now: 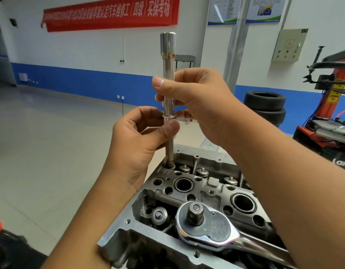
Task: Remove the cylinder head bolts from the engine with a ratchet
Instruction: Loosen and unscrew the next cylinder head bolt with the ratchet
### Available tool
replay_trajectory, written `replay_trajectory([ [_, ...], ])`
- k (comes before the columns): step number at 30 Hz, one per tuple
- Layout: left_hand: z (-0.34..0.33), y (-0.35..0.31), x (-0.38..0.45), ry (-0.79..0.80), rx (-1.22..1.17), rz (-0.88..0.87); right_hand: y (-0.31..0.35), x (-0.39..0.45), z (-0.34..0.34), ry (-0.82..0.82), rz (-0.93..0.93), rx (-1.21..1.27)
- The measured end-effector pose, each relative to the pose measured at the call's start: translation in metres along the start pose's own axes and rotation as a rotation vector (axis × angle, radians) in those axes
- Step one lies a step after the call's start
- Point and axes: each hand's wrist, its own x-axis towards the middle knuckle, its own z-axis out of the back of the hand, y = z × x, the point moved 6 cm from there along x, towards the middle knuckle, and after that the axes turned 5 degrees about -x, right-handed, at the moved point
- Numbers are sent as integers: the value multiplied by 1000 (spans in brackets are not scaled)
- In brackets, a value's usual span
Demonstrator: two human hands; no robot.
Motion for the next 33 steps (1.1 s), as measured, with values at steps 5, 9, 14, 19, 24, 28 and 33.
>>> replay_trajectory([
  [5,-7,7,-2,86,-129,138,0,0,-1,2,-8,62],
  [9,-9,7,-2,99,-118,125,0,0,-4,38,-33,117],
  [14,1,1,0,-7,-4,14,-1,0,1,-22,6,18],
  [19,-10,10,-3,143,-177,182,-2,0,0,-11,-9,103],
  [24,-7,2,-2,88,-43,59,-2,1,-2,17,-11,87],
  [28,-3,2,-2,37,15,51,-3,1,3,-34,15,48],
  [33,-12,5,-5,157,-126,160,-4,1,-2,-21,13,122],
])
